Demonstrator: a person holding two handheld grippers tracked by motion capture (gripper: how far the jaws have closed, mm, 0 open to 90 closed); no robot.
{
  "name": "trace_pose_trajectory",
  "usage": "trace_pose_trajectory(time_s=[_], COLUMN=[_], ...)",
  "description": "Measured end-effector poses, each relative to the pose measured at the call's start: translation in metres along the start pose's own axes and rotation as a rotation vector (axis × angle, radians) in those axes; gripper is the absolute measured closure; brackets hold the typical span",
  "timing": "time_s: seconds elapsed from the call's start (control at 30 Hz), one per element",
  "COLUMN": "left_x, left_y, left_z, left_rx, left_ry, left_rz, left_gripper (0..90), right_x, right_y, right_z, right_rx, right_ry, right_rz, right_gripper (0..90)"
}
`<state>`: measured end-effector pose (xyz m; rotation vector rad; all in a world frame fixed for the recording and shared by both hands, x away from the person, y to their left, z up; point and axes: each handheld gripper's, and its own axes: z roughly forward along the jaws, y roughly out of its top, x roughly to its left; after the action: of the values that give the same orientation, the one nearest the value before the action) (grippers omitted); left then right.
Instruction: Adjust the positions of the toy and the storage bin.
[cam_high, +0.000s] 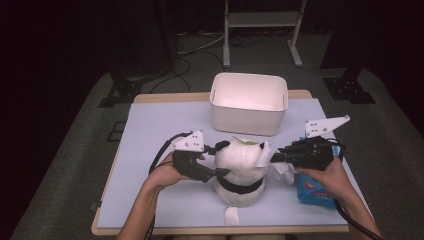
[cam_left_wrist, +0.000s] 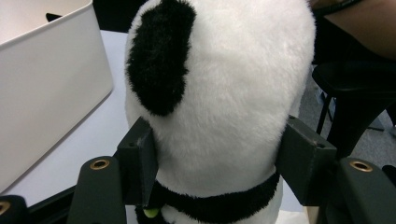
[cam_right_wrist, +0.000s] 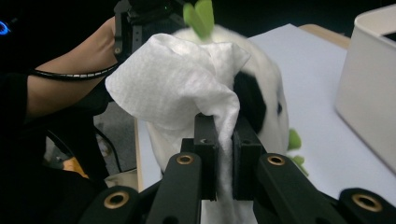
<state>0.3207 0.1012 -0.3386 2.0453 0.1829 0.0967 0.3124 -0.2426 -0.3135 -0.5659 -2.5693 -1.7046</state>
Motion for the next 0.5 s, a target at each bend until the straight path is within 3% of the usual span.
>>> trace_pose_trajectory(time_s=[0.2,0.5], left_x=[0.0,0.006], left_y=[-0.001,-0.009], left_z=[0.002,0.003], left_rx=[0.006,0.003], left_ry=[-0.001,0.004], left_rz=[-0.005,-0.059], left_gripper=[35.7,21.5], right_x=[0.006,0.001], right_y=[0.015,0.002], right_z=[0.002,0.011], right_rx=[0.028,0.112], right_ry=[-0.029,-0.047], right_rz=[-0.047,-0.016], right_gripper=[82.6,82.8])
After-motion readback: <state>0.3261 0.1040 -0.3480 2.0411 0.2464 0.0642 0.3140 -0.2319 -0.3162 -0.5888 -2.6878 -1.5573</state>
